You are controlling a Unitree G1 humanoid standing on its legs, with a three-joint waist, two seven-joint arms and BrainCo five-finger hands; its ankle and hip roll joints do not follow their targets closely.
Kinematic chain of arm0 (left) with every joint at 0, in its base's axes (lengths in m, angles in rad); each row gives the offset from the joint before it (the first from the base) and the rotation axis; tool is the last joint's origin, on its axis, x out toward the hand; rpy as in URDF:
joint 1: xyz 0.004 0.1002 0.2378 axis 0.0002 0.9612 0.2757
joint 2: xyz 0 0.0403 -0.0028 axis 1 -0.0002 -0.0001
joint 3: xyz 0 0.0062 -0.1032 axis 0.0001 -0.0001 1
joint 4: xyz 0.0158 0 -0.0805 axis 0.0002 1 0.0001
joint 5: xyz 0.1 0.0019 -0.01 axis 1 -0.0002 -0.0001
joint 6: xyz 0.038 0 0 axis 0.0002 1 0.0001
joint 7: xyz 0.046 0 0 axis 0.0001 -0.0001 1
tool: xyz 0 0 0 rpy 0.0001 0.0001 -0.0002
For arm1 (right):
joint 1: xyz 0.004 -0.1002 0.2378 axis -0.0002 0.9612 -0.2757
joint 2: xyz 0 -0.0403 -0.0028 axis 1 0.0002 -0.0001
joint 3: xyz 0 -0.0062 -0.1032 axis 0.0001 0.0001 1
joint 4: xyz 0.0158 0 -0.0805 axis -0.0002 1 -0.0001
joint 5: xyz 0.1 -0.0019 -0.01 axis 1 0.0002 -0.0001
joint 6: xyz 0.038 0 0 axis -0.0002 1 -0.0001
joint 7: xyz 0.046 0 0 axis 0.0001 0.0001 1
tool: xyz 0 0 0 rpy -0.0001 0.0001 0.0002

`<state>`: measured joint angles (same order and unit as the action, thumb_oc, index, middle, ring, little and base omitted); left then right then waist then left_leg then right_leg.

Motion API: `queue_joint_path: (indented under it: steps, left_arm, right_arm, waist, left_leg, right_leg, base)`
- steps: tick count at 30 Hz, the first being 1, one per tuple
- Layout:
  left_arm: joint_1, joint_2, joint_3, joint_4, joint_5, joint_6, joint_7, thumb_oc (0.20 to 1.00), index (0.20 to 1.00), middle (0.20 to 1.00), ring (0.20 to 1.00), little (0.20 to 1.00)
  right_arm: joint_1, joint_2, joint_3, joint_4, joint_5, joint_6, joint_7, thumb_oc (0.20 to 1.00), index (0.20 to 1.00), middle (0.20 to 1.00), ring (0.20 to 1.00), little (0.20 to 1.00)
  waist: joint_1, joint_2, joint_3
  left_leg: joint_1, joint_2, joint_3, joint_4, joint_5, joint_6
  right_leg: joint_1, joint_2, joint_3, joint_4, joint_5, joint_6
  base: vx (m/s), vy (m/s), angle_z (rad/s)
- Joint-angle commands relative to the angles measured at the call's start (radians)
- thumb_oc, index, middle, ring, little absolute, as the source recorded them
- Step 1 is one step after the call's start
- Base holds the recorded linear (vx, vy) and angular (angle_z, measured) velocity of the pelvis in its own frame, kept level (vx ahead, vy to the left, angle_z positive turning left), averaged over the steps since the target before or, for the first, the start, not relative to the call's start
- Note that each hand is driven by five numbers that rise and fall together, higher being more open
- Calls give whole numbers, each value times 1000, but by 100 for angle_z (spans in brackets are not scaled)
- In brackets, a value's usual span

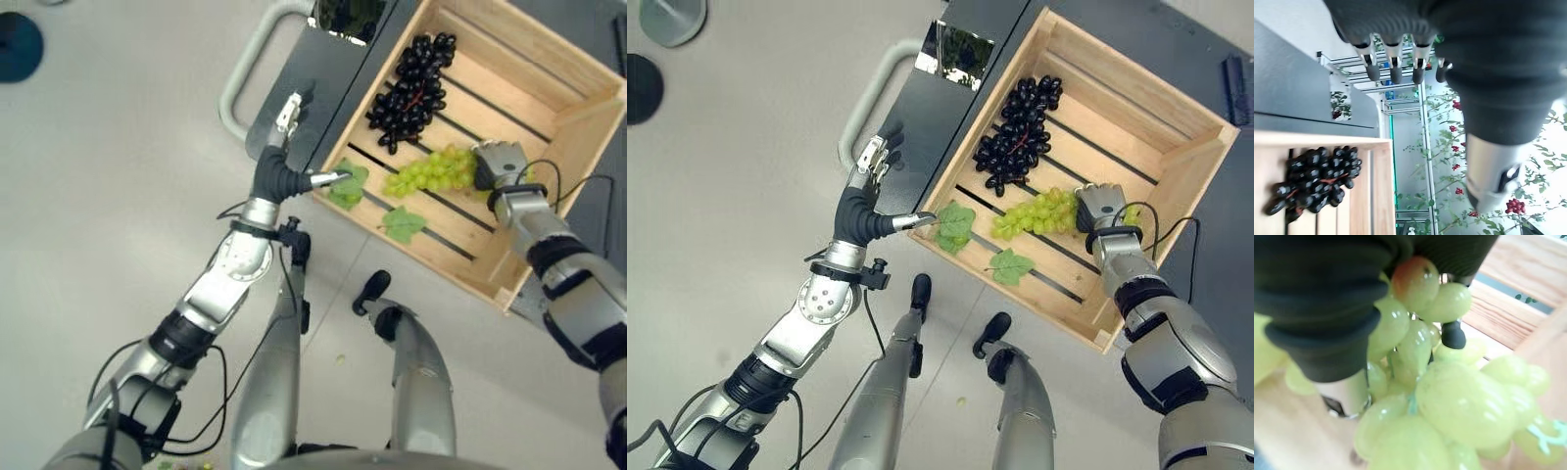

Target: Pick up the fruits from the basket on one side to the basket on the other side

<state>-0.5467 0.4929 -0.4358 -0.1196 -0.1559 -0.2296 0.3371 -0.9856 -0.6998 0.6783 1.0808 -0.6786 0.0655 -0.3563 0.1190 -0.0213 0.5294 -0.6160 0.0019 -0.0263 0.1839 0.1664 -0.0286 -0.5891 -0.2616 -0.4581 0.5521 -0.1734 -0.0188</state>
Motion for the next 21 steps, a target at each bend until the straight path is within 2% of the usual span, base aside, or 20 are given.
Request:
queue_joint_path:
  steps: [1,7,10,14,16,19,20,21]
  left_arm:
    - [22,-17,34,-57,-38,-57,-35,1000,1000,1000,1000,1000]
    - [78,29,73,-48,-74,-69,-99,1000,1000,1000,1000,1000]
    - [118,33,74,-51,-76,-61,-127,1000,1000,1000,1000,1000]
    - [178,44,92,-68,-93,-63,-168,1000,1000,1000,1000,1000]
    - [196,45,100,-72,-94,-62,-174,1000,1000,1000,1000,1000]
    - [232,43,107,-84,-104,-54,-201,1000,1000,1000,1000,1000]
    - [234,43,106,-85,-104,-54,-202,1000,1000,1000,1000,1000]
    - [239,43,98,-82,-130,-51,-227,1000,1000,1000,1000,1000]
  right_arm:
    - [-45,-62,-17,-32,50,-1,-43,200,200,200,200,200]
    - [38,-156,-61,-292,31,-55,-23,200,200,200,200,200]
    - [94,-211,-110,-421,32,-80,-12,200,200,200,200,200]
    - [174,-249,-163,-523,21,-107,0,200,200,200,200,200]
    - [194,-257,-184,-556,19,-111,4,200,200,200,200,200]
    - [251,-287,-239,-667,-3,-134,14,200,200,200,200,200]
    - [259,-289,-244,-674,-4,-133,17,200,200,200,200,200]
    - [275,-312,-249,-719,-4,-155,25,200,200,200,200,200]
  waist:
    - [-29,22,-9]
    - [-45,-12,-21]
    - [-60,-24,-80]
    - [-77,-35,-173]
    - [-81,-40,-190]
    - [-99,-47,-263]
    - [-98,-46,-264]
    - [-105,-48,-296]
  left_leg:
    - [108,30,49,40,-137,-17]
    - [323,40,66,-29,-139,-19]
    - [379,40,76,-64,-137,-18]
    - [461,45,95,-99,-151,-20]
    - [481,47,101,-106,-155,-20]
    - [536,56,123,-130,-159,-22]
    - [539,57,124,-133,-158,-23]
    - [565,60,133,-145,-159,-26]
  right_leg:
    - [141,-27,16,-210,148,157]
    - [351,-9,14,-282,152,164]
    - [411,10,13,-329,162,168]
    - [484,34,24,-373,151,172]
    - [500,39,29,-381,148,172]
    - [551,53,35,-418,146,176]
    - [555,54,35,-421,147,176]
    - [578,63,44,-439,146,178]
  base:
    - [60,-18,-2]
    - [103,-13,-8]
    - [144,-8,-6]
    - [162,-8,-11]
    - [151,-24,-15]
    - [153,-22,-17]
    - [185,-18,-19]
    - [92,-12,-13]
